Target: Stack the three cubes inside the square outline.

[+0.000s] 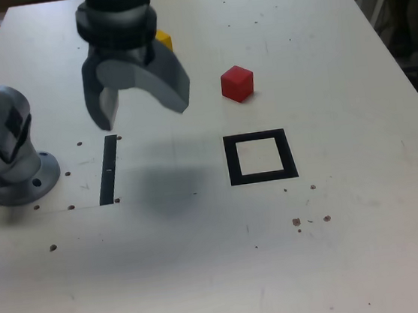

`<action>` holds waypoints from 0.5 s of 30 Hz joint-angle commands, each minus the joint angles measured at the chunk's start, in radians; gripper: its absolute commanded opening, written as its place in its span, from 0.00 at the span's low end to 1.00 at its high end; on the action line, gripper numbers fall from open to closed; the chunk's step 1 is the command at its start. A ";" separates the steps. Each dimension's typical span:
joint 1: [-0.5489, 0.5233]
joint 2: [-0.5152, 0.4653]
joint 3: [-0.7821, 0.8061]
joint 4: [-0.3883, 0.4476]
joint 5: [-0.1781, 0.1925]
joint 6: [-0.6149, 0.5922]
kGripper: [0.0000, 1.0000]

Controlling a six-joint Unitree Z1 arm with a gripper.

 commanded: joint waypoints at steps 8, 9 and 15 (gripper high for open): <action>0.139 0.084 -0.162 0.063 0.023 0.054 0.99; 0.152 0.097 -0.178 0.066 0.024 0.058 1.00; 0.206 0.185 -0.272 0.072 0.024 0.065 1.00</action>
